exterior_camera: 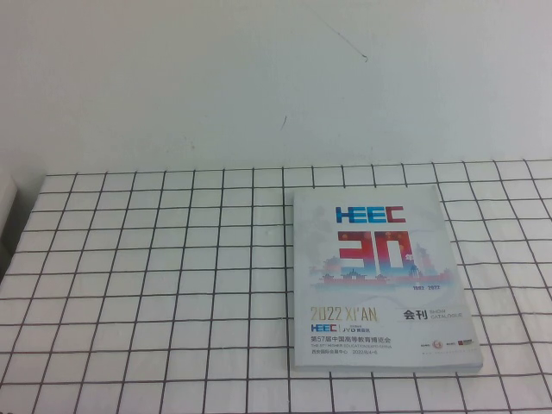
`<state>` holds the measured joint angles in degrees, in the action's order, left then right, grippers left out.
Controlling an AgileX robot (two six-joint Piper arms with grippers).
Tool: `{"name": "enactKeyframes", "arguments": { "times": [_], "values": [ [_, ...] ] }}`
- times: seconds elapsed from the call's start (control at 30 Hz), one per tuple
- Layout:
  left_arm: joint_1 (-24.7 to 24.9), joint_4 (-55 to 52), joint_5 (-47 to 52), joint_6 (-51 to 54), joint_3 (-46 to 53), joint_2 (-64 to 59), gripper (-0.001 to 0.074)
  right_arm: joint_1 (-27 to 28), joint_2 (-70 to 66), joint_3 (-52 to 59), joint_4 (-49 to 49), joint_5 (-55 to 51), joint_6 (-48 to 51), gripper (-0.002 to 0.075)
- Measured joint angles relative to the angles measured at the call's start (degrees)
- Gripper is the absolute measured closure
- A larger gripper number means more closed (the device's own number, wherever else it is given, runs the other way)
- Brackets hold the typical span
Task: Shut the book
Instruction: 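Close the open booklet and leave it lying on the table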
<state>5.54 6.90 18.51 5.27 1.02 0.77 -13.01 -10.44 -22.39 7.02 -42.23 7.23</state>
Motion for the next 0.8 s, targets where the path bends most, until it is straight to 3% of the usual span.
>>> {"name": "enactKeyframes", "arguments": {
  "times": [0.33,0.8],
  "values": [
    [0.0,-3.1,0.1,-8.4,-0.1,0.0,0.0738,0.0,0.1,0.0,0.0,0.0,0.0,0.0729],
    [0.0,-3.8,0.3,-9.3,-0.1,0.0,0.0738,0.0,0.1,0.0,0.0,0.0,0.0,0.0729]
  ]
}}
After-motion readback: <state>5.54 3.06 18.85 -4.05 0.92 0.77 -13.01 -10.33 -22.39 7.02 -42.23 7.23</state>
